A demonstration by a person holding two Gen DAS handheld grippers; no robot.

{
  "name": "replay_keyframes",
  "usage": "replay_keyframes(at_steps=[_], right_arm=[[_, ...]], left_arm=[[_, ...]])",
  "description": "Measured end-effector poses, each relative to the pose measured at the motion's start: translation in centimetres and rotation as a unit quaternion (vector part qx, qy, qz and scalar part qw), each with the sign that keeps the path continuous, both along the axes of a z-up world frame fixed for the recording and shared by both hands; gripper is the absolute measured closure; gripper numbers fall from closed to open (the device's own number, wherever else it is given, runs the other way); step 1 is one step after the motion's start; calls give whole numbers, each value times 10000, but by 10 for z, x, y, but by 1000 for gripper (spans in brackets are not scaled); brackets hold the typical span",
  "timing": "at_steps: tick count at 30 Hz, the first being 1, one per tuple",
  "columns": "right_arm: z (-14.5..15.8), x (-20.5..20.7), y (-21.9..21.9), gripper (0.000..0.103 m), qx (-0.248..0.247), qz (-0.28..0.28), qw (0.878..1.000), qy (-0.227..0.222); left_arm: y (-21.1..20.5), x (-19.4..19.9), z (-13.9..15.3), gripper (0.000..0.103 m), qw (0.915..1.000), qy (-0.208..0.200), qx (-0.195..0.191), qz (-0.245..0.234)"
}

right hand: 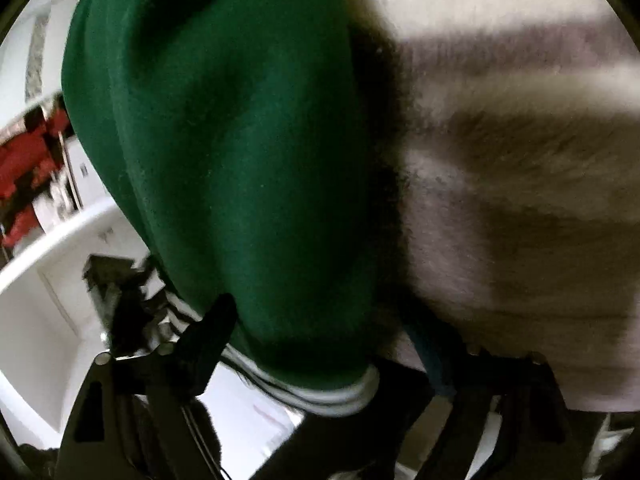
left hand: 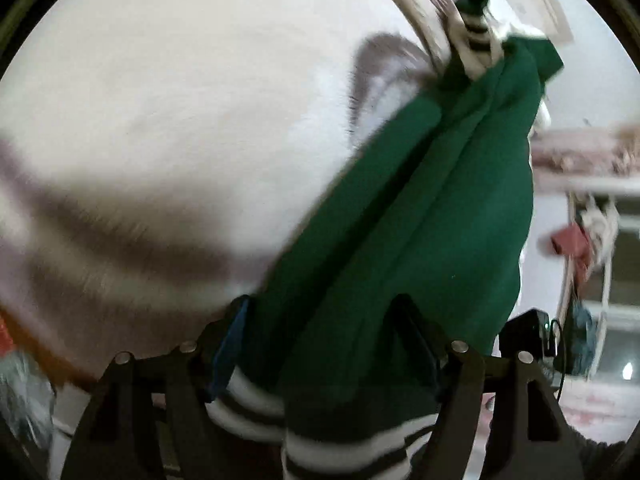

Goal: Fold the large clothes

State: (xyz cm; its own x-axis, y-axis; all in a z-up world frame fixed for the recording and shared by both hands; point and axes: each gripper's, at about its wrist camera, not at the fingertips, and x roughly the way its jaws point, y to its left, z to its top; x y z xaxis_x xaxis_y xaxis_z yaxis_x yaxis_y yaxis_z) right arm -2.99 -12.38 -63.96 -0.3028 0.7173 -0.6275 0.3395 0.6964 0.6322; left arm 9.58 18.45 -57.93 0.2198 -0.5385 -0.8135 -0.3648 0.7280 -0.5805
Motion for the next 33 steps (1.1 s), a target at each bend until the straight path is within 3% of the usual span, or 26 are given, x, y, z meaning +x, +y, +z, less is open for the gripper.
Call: replay_keyframes(at_steps=[3, 4, 5, 6, 8, 9, 12, 14, 17, 19, 21, 23, 25, 29, 33], right_arm=[[1, -8, 7, 14, 104, -517, 9985, -159], [4, -7, 11, 15, 141, -630, 9977, -223], [4, -11, 19, 23, 165, -706, 9969, -308], [8, -9, 25, 47, 126, -736, 9964, -407], [18, -4, 31, 70, -173, -603, 9961, -619], [23, -5, 31, 76, -178, -641, 9956, -659], [52, -12, 27, 79, -62, -759, 9941, -773], [80, -26, 14, 80, -13, -834, 9935, -776], [98, -50, -3, 80, -46, -884, 9934, -726], [93, -59, -12, 75, -209, -794, 9946, -632], [83, -62, -19, 61, -409, -767, 9953, -431], [79, -57, -24, 59, -520, -839, 9950, -154], [93, -52, -33, 43, -597, -882, 9939, -285], [136, -32, -62, 36, -968, -856, 9890, -724], [166, 9, -89, 33, -1197, -1053, 9806, -1136]], left_arm=[[-4, 3, 8, 35, 9987, -448, -52, -218], [-7, 1, 13, 59, 9977, -589, -17, -342], [-7, 0, 17, 76, 9972, -656, -51, -351], [-6, -2, 21, 81, 9970, -702, -90, -301], [-1, -9, 32, 89, 9965, -779, -296, -88], [0, -16, 44, 90, 9957, -850, -365, -5], [-9, -41, 69, 90, 9955, -861, -400, -75], [-22, -57, 76, 90, 9961, -747, -391, -257], [-32, -63, 62, 87, 9981, -360, -350, -370], [-27, -55, 51, 82, 9989, -9, -396, -239], [-17, -50, 61, 76, 9994, 160, -313, -36], [-9, -49, 85, 52, 9996, 13, -264, 97], [-5, -40, 106, 39, 9982, -236, -402, 371], [-8, 22, 130, 37, 9973, -666, -107, 286], [-22, 108, 116, 37, 9933, -1138, 187, -36]])
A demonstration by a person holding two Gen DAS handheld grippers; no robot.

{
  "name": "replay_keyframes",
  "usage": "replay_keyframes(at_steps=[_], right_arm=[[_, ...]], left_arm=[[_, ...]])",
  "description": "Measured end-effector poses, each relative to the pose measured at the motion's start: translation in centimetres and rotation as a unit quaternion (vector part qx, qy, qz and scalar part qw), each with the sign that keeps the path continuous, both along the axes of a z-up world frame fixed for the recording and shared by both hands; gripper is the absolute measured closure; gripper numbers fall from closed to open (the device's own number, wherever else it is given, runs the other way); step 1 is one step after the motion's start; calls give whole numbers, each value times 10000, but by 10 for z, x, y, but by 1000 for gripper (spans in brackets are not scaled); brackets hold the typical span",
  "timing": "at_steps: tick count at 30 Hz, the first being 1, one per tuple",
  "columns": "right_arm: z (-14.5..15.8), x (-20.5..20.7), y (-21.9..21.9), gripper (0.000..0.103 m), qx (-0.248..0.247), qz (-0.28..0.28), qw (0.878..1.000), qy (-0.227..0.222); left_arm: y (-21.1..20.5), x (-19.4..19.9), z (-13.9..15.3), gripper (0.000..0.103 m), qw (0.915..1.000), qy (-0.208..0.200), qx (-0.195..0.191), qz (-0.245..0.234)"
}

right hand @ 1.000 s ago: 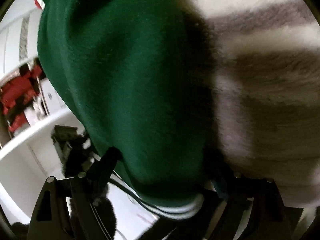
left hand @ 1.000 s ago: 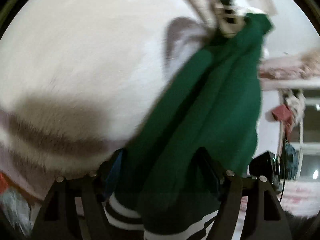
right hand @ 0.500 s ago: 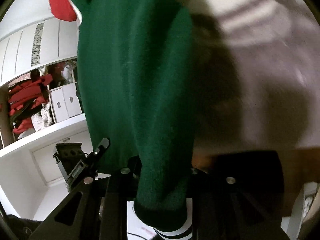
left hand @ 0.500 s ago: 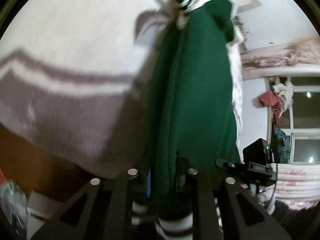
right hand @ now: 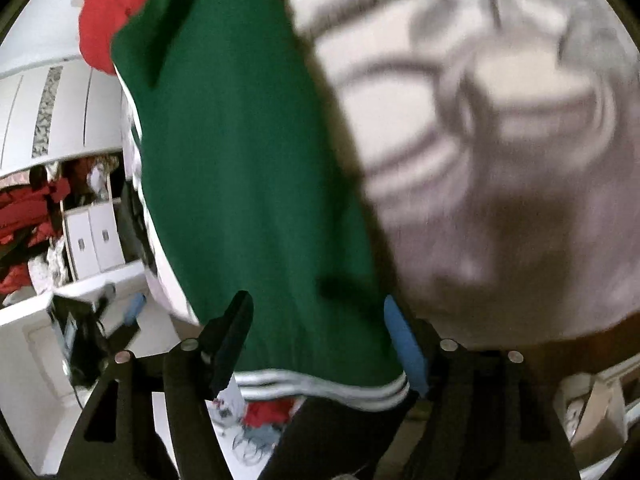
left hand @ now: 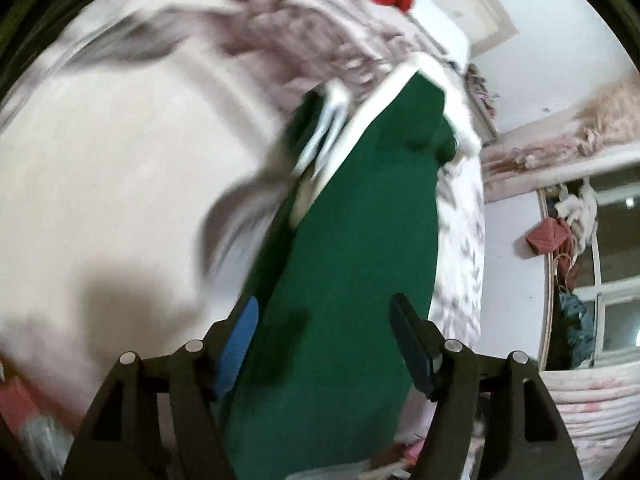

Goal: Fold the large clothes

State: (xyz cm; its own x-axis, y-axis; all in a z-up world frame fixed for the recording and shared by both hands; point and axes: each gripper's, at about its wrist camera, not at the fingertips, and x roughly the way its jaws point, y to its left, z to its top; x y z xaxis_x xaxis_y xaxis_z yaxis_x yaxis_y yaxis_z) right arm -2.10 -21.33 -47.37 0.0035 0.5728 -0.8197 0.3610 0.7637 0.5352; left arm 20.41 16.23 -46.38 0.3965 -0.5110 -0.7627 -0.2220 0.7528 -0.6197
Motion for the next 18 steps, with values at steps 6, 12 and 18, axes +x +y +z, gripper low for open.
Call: replay_keyframes(at_steps=[6, 12, 18], right_arm=[[-4, 91, -15, 33, -439, -272, 9985, -185], [-27, 148, -27, 33, -417, -896, 9951, -75], [-40, 180, -26, 33, -324, -1167, 9926, 113]], left_arm=[[-46, 131, -60, 37, 9953, 42, 368, -894], [-50, 137, -48, 98, 9827, -682, -1451, -930], [-27, 128, -87, 98, 9520, -226, -3037, -311]])
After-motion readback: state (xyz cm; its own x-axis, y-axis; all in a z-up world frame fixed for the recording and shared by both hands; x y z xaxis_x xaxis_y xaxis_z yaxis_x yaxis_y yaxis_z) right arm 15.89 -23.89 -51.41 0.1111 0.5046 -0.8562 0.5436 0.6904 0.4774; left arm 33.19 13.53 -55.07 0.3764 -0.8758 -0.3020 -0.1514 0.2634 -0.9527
